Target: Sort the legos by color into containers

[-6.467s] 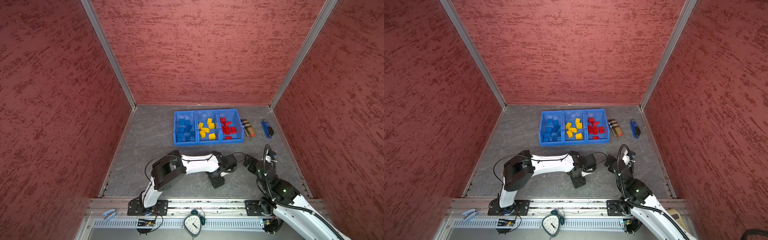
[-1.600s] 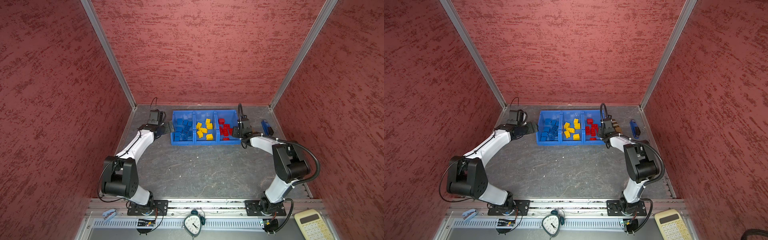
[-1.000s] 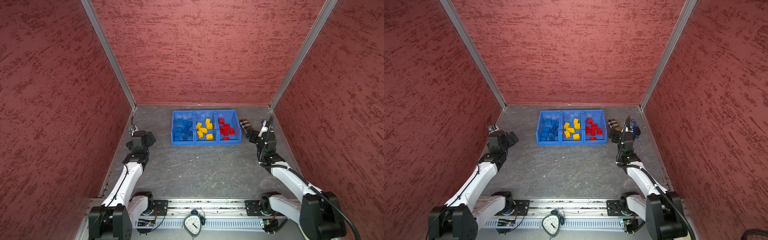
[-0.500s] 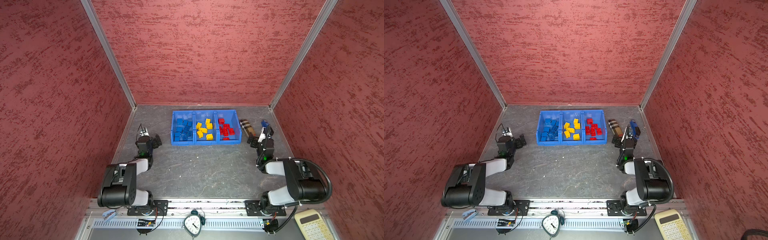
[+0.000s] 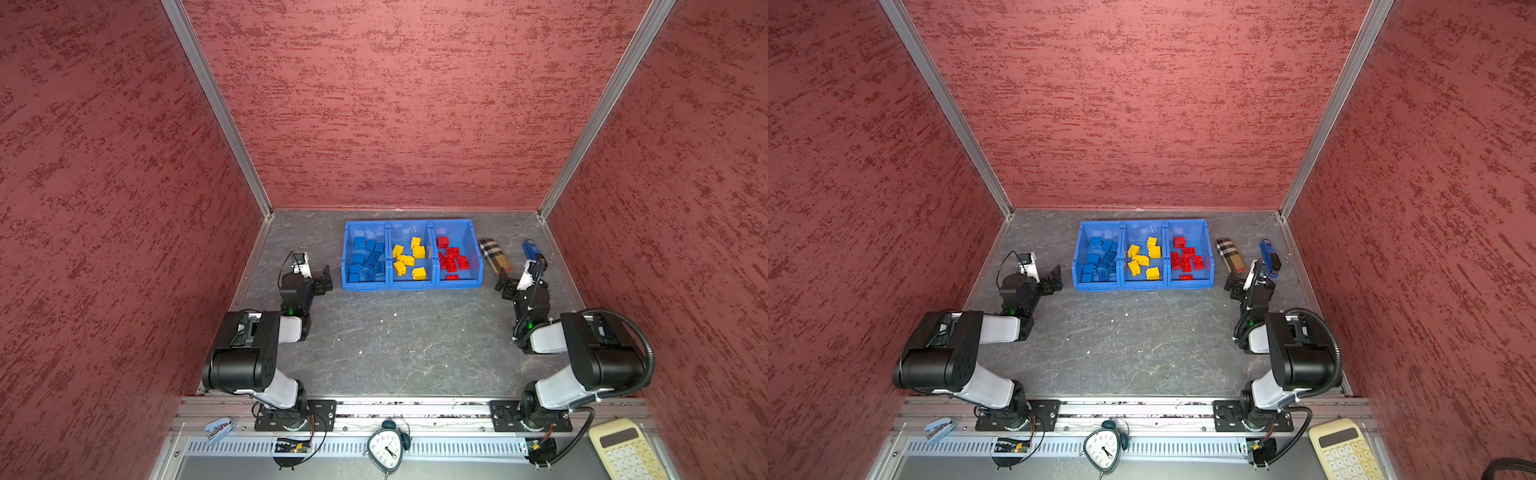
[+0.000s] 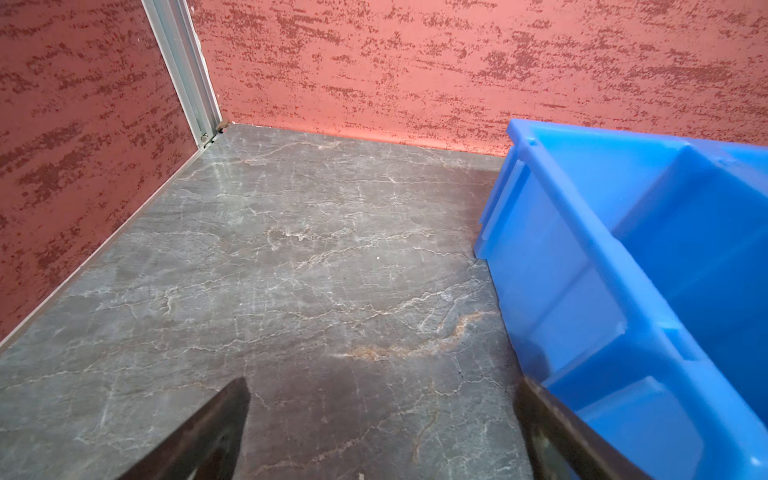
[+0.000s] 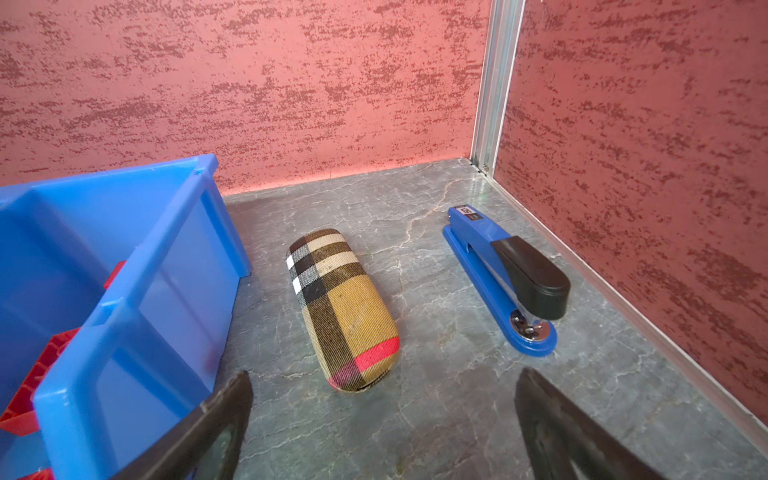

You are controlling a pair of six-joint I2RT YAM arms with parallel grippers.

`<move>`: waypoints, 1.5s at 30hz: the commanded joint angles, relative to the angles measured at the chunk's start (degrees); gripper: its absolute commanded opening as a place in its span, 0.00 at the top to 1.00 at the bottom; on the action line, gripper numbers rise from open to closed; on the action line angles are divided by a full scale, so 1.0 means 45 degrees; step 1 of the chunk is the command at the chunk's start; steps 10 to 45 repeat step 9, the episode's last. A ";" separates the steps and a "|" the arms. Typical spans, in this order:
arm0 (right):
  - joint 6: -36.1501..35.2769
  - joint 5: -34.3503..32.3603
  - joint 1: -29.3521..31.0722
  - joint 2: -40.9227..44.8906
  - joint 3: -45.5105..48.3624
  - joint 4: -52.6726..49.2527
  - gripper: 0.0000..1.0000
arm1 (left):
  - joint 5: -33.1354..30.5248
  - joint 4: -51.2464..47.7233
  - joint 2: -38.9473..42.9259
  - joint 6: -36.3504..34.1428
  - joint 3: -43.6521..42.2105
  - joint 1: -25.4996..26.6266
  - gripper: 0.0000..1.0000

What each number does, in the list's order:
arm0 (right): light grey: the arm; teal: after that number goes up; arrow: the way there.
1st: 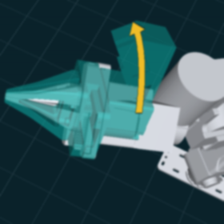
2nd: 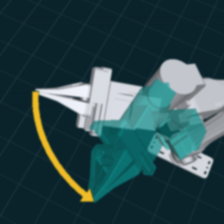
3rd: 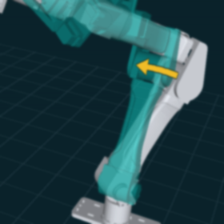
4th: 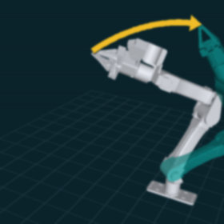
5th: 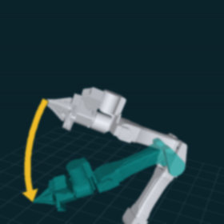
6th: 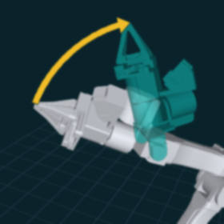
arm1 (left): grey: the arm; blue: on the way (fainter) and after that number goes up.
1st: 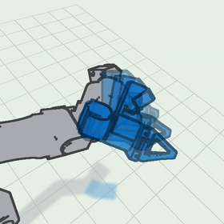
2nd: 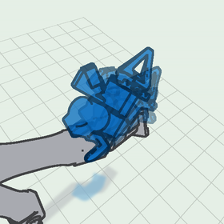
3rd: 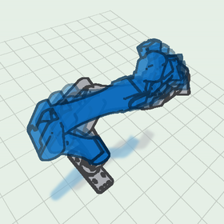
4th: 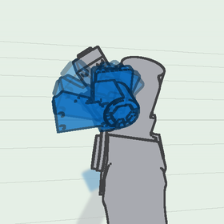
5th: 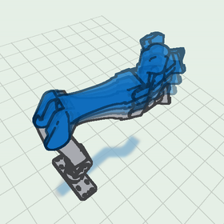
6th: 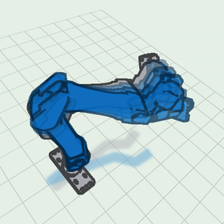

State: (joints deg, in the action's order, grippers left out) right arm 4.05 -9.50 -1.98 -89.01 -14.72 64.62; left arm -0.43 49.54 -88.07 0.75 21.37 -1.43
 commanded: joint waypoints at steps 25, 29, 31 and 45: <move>-0.0132 -0.0259 -0.0061 0.0050 -0.0147 0.0709 0.01 | 0.0152 0.0353 0.0028 -0.0156 0.0078 -0.0016 0.01; -0.0132 -0.0259 -0.0061 0.0050 -0.0147 0.0709 0.01 | 0.0152 0.0353 0.0028 -0.0156 0.0078 -0.0016 0.01; -0.0132 -0.0259 -0.0061 0.0050 -0.0147 0.0709 0.01 | 0.0152 0.0353 0.0028 -0.0156 0.0078 -0.0016 0.01; -0.0132 -0.0259 -0.0061 0.0050 -0.0147 0.0709 0.01 | 0.0152 0.0353 0.0028 -0.0156 0.0078 -0.0016 0.01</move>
